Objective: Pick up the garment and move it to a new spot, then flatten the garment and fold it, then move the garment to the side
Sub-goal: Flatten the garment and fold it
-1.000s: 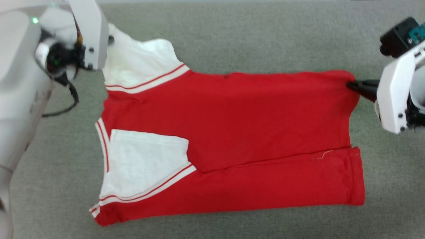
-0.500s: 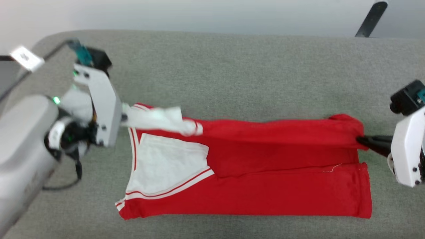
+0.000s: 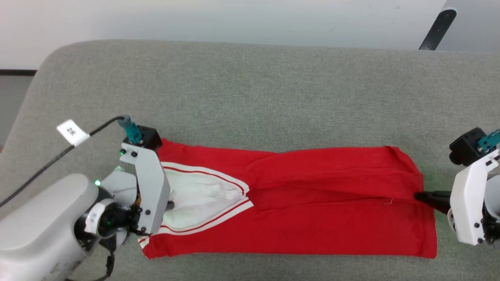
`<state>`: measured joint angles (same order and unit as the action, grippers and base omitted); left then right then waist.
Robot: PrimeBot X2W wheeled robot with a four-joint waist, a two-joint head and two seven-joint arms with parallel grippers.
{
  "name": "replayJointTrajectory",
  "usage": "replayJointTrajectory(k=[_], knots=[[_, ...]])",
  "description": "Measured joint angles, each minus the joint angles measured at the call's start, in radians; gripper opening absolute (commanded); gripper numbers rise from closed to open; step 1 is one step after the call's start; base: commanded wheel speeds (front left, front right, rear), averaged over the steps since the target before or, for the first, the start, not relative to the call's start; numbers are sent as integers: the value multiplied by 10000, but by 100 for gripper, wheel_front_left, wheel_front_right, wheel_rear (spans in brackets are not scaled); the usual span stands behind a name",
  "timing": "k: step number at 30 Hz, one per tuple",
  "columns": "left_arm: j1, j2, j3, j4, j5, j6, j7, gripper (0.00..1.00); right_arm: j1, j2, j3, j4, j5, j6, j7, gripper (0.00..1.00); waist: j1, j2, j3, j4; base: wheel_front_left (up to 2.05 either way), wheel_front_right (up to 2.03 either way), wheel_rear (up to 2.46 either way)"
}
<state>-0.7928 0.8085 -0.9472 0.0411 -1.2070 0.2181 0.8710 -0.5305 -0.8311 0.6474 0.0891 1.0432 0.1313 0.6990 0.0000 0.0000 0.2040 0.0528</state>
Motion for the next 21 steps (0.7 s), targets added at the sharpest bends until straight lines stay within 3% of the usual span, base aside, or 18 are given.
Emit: replayJointTrajectory(k=[1,2,4,5,7,8,15,21], knots=[[54,-4,-17,21,-13,35,0,0,71,61,-48,2,-31,0,77,0,0,0,-11,-10,0,0,0],[93,0,-35,29,-15,50,13,9,130,127,-96,8,-58,0,151,0,0,0,-23,-21,0,0,0],[133,0,-46,25,-46,84,-12,45,178,203,-163,-10,-173,0,272,0,0,0,-52,-38,0,0,0],[134,0,-25,35,-36,109,-84,73,198,224,-240,-15,-221,0,328,14,0,0,-70,-38,0,0,0],[133,19,-2,38,-36,138,-86,98,252,236,-364,-42,-349,0,420,70,0,0,-124,-27,0,0,0],[133,33,6,23,-35,123,-111,100,296,245,-433,-69,-435,0,466,100,0,0,-165,-20,0,0,0],[302,167,123,-146,-132,142,-303,100,666,414,-951,-245,-604,0,669,100,0,0,-595,57,0,0,0],[849,345,407,-364,-61,142,-1396,100,1217,681,-1469,-671,-1174,0,94,100,0,0,-1067,97,0,0,0]])
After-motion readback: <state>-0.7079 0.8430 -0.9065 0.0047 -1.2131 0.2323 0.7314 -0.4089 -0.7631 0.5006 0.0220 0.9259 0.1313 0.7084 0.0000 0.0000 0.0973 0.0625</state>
